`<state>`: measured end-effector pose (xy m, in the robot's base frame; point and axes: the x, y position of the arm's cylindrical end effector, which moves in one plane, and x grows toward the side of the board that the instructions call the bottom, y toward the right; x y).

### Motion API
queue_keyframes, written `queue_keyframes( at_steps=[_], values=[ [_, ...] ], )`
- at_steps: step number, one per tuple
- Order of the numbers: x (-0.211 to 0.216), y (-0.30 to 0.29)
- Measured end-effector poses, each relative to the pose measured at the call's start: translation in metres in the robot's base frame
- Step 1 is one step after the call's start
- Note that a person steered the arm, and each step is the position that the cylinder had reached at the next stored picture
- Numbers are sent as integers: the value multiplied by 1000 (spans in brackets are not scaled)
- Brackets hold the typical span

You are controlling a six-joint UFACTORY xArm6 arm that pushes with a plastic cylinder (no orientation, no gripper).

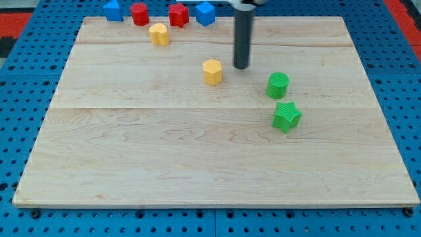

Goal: Push the yellow hexagon to the down side of yellow heart

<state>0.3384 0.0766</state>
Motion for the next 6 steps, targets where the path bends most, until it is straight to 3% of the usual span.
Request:
queue_keyframes(
  at_steps=[2, 3, 4, 5, 6],
  values=[
    [53, -119],
    [65, -127],
    [54, -172],
    [9, -180],
    [24, -185]
  ],
)
